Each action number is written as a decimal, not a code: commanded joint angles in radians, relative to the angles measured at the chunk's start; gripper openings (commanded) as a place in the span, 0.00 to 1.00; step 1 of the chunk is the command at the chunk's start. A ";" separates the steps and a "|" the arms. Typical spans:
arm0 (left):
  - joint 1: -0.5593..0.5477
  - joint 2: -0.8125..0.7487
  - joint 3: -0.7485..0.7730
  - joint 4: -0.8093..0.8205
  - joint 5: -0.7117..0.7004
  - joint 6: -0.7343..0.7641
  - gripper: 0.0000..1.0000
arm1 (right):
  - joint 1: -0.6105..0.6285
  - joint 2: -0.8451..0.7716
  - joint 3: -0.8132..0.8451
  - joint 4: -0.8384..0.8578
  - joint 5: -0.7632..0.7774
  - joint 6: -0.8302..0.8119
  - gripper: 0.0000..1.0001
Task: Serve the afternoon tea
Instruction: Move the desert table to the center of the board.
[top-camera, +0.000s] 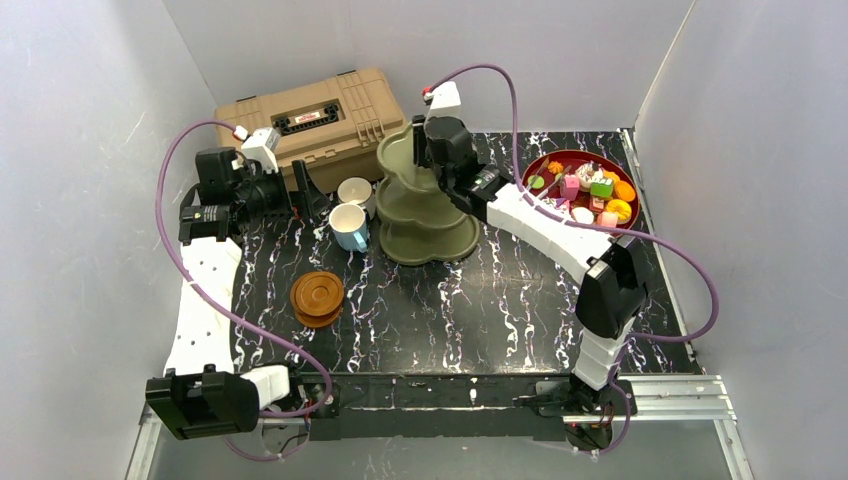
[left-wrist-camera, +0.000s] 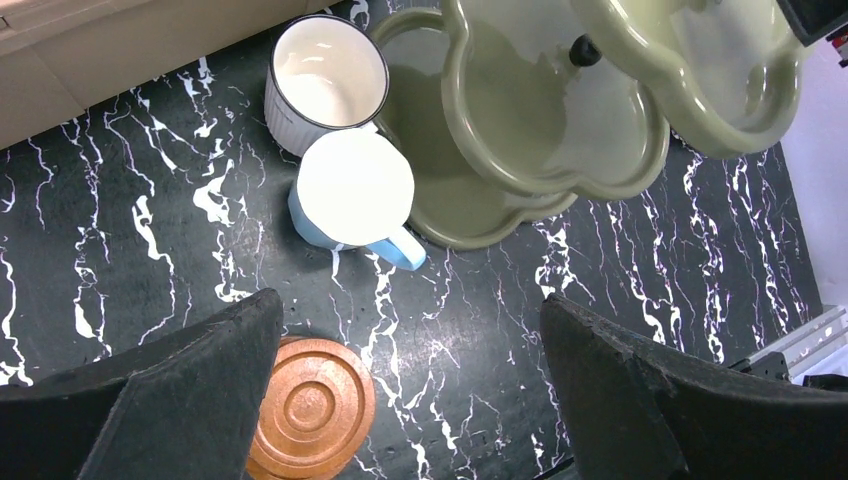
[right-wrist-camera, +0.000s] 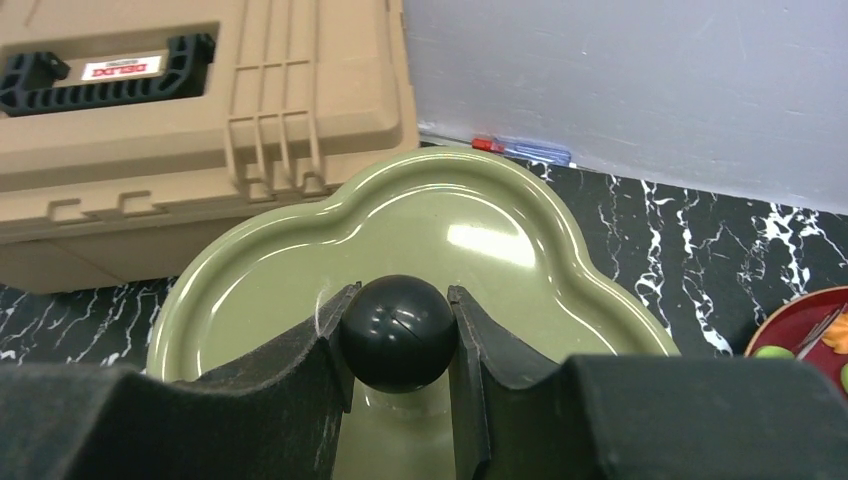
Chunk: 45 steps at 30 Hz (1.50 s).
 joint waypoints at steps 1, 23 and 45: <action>0.003 -0.046 -0.017 0.011 0.022 0.000 0.99 | 0.025 -0.031 0.054 0.195 0.069 0.019 0.01; 0.003 -0.051 -0.020 0.013 0.036 -0.007 0.99 | 0.029 -0.079 -0.030 0.187 0.071 0.006 0.59; 0.003 -0.041 0.044 -0.022 0.113 -0.031 0.99 | -0.509 -0.426 -0.474 -0.309 -0.155 0.307 0.97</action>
